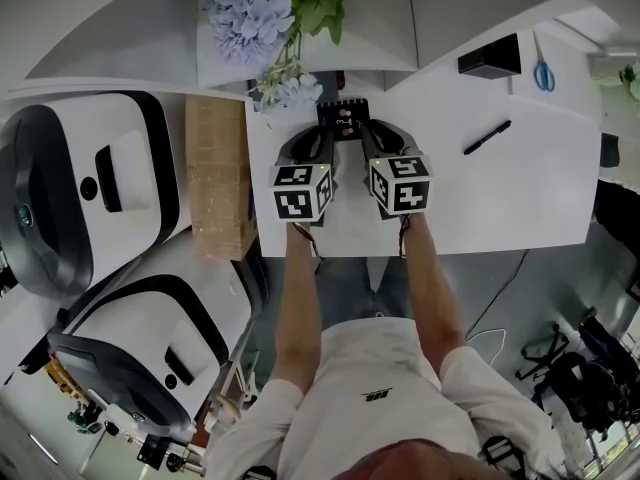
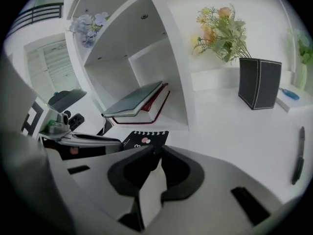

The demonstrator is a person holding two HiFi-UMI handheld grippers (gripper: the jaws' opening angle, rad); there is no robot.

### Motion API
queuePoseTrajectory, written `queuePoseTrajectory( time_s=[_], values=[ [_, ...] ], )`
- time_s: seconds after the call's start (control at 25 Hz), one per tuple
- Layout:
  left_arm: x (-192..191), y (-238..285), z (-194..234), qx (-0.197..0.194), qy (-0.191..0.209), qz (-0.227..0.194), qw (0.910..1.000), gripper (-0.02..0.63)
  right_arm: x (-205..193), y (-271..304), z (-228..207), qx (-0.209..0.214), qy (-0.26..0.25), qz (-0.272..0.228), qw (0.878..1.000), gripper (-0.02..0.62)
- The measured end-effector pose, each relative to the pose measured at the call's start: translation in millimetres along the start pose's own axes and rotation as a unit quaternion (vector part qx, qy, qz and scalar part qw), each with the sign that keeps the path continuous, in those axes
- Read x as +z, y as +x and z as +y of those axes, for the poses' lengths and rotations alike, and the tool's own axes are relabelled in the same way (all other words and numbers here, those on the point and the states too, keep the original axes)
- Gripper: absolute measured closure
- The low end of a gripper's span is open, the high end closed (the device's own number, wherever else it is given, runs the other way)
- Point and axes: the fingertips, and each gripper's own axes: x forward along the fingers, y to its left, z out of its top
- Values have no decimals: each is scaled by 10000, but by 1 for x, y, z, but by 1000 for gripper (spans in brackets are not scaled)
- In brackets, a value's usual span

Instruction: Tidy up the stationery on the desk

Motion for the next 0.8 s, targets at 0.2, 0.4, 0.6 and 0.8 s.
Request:
queuePoseTrajectory(
  time_s=[0.2,0.4,0.6,0.8],
  values=[
    [4,-9,-4,-20,7,-124,9999,606,4,-9,5,55,-16,-119,9999,560],
    [12,-23,-10,-44,34,-284,9996,606,10,-20,10,118,-48,-243,9996,560],
    [25,-40,-17,-61,84,-504,9987,606,23,-37,18,184,-94,-447,9988,560],
    [38,-58,-26,-103,115,-735,9972,606,37,-55,25,254,-170,-652,9974,560]
  ],
)
